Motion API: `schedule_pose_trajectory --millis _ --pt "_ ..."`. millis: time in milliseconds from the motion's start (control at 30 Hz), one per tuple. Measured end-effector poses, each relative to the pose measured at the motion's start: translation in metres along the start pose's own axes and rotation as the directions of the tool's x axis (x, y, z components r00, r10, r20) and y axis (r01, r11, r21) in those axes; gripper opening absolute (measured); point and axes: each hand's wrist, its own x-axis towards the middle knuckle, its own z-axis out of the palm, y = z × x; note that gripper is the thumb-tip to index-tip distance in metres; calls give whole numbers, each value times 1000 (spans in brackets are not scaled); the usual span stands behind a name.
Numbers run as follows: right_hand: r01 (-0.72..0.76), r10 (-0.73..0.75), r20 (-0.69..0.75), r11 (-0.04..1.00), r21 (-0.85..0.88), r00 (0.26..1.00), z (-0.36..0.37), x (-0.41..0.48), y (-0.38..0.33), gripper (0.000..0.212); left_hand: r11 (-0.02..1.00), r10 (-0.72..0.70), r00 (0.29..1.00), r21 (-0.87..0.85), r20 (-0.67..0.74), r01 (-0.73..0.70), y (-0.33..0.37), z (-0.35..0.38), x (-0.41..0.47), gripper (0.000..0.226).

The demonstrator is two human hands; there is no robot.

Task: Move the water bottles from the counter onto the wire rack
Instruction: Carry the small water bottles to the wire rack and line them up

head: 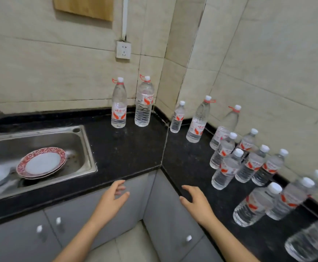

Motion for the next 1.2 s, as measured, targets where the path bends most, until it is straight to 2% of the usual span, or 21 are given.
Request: schedule_pose_trajectory --millis 233,400,600,700,767,900,1033,1133,1200 --pt "-237 253 -79 956 171 964 26 42 29 46 993 -113 975 2 194 114 -23 39 55 39" --pt "-259 352 -220 895 362 910 25 111 43 50 997 -63 974 62 219 51 -2 47 127 40" --pt "-268 503 -345 796 543 792 11 198 73 57 996 -80 969 56 232 69 20 89 222 39" --pt "-276 567 -402 764 583 719 -2 234 91 63 995 -100 957 53 271 89 22 114 261 38" --pt "-293 626 -440 733 614 644 -12 251 102 67 993 -118 951 39 285 111 19 130 284 38" --pt "-258 716 -568 686 680 407 -27 267 129 65 990 -140 922 33 360 138 22 162 317 36" --pt "-207 863 -471 501 840 181 -40 294 146 73 996 -83 926 -5 368 92 39 190 370 43" --pt "-186 890 -443 456 871 108 -42 308 154 83 997 -63 936 -23 345 75 53 202 409 51" --pt "-130 877 -466 479 868 122 -42 311 158 90 999 -30 943 -30 332 42 60 207 433 53"
